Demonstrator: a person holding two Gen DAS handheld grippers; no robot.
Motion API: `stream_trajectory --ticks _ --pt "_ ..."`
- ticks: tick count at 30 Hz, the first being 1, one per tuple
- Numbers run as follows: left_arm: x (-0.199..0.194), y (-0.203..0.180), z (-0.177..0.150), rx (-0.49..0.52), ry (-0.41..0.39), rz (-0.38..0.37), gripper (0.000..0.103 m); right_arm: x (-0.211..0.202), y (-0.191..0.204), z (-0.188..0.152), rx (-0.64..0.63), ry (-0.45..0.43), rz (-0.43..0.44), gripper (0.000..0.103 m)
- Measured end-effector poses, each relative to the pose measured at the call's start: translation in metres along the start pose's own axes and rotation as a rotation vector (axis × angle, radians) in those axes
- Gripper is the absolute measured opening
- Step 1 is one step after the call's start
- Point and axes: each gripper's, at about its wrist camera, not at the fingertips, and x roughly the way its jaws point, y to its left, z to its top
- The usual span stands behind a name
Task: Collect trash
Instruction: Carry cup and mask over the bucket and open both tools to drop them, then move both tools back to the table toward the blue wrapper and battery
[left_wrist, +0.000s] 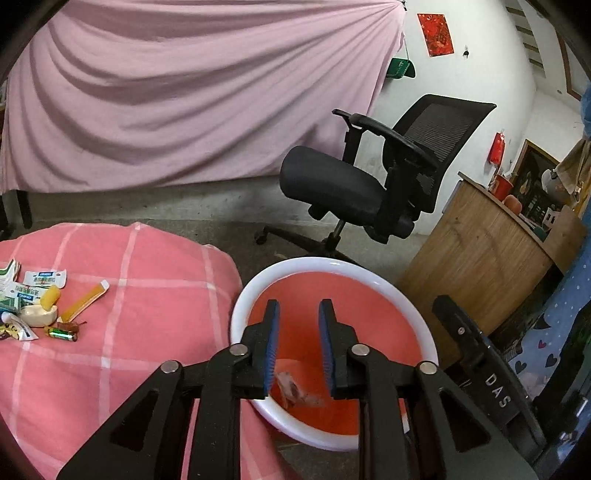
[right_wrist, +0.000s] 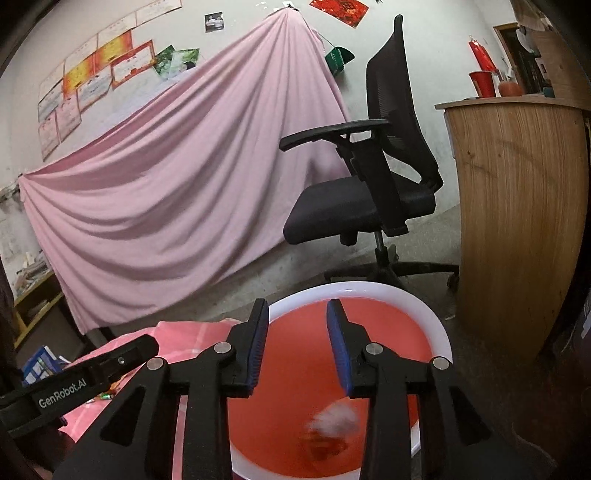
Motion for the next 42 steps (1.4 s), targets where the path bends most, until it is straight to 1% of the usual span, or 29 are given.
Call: stream_trajectory --ticks 2,5,7,8,9,10,11,12,13,16,17,18,20,21,22,27,32,37,40,42 --pt "-0.004 0.005 -0.002 -0.004 -0.008 0.005 0.024 -0.001 0.002 0.0 -0.004 -0.004 0.001 0.036" --pt "-0.01 0.011 -0.003 0.002 -0.026 0.026 0.024 -0.004 0.005 0.001 -0.015 -0.015 0.001 0.045" --pt "-0.017 0.016 -0.003 0.012 -0.045 0.044 0.029 -0.005 0.009 0.003 -0.024 -0.023 0.001 0.049" --pt "-0.02 0.018 -0.005 0.015 -0.054 0.048 0.033 -0.006 0.01 0.003 -0.027 -0.028 -0.002 0.054" --pt "-0.024 0.021 -0.005 0.017 -0.068 0.052 0.036 -0.006 0.012 0.004 -0.028 -0.03 -0.002 0.061" --pt "-0.03 0.024 -0.005 0.019 -0.088 0.06 0.037 -0.007 0.014 0.005 -0.029 -0.035 -0.001 0.067" --pt "-0.034 0.027 -0.006 0.021 -0.103 0.067 0.041 -0.009 0.015 0.007 -0.028 -0.046 0.0 0.077" --pt "-0.038 0.03 -0.007 0.023 -0.116 0.074 0.046 -0.01 0.017 0.008 -0.027 -0.058 0.0 0.081" --pt "-0.044 0.033 -0.007 0.023 -0.134 0.084 0.048 -0.013 0.02 0.009 -0.03 -0.073 0.003 0.082" --pt "-0.057 0.042 -0.008 0.026 -0.18 0.106 0.065 -0.016 0.027 0.011 -0.039 -0.104 0.013 0.092" --pt "-0.062 0.046 -0.008 0.026 -0.198 0.112 0.08 -0.019 0.03 0.012 -0.042 -0.123 0.022 0.1" --pt "-0.068 0.05 -0.009 0.026 -0.224 0.12 0.093 -0.02 0.033 0.011 -0.043 -0.135 0.029 0.103" --pt "-0.08 0.057 -0.013 0.024 -0.296 0.155 0.099 -0.023 0.039 0.012 -0.05 -0.153 0.039 0.103" --pt "-0.088 0.061 -0.014 0.024 -0.334 0.167 0.099 -0.024 0.044 0.012 -0.059 -0.163 0.045 0.103" --pt "-0.093 0.065 -0.016 0.026 -0.355 0.175 0.099 -0.025 0.048 0.012 -0.068 -0.171 0.053 0.103" --pt "-0.115 0.088 -0.022 0.027 -0.425 0.252 0.1 -0.031 0.073 0.009 -0.108 -0.231 0.111 0.103" --pt "-0.147 0.123 -0.031 0.019 -0.514 0.32 0.1 -0.041 0.109 0.005 -0.149 -0.317 0.198 0.103" --pt "-0.176 0.161 -0.041 0.023 -0.562 0.399 0.1 -0.043 0.148 -0.003 -0.21 -0.35 0.27 0.103" --pt "-0.19 0.182 -0.049 0.023 -0.569 0.444 0.1 -0.041 0.17 -0.011 -0.256 -0.341 0.299 0.103" --pt "-0.195 0.197 -0.055 0.021 -0.556 0.471 0.1 -0.035 0.185 -0.019 -0.291 -0.31 0.323 0.103"
